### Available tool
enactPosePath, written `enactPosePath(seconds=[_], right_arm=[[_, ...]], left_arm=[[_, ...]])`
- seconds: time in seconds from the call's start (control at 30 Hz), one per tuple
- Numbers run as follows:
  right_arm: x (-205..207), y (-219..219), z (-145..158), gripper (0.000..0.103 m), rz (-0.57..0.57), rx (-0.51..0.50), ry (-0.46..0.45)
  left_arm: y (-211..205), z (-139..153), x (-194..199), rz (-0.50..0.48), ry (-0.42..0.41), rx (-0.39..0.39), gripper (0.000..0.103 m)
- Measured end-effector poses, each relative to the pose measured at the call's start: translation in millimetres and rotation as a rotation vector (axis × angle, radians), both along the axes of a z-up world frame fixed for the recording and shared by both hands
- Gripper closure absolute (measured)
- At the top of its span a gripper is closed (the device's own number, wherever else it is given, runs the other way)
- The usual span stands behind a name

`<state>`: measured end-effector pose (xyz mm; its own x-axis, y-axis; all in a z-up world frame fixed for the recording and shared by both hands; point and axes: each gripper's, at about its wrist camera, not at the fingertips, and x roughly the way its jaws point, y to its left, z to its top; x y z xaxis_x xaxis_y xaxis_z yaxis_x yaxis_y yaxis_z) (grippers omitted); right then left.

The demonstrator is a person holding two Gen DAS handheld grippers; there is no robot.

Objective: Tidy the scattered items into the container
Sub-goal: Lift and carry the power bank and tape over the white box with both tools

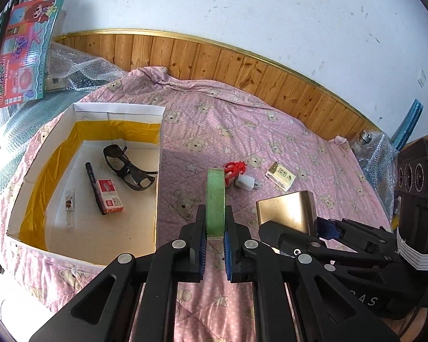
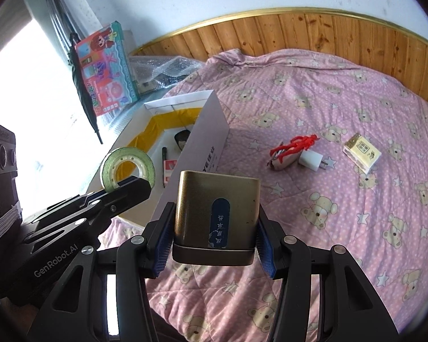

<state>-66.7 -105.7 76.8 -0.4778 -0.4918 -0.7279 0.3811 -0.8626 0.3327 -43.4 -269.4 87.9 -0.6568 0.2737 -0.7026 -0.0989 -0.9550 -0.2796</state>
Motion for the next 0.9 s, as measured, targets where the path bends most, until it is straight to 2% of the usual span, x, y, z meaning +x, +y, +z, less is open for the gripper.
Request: enactPosePath(seconds=[0.9], right_arm=[[-9,-79,30,0.049,0.152,0.02,0.067]], left_arm=[[-77,0,-7,0.121,-0.004,0.054,0.093]])
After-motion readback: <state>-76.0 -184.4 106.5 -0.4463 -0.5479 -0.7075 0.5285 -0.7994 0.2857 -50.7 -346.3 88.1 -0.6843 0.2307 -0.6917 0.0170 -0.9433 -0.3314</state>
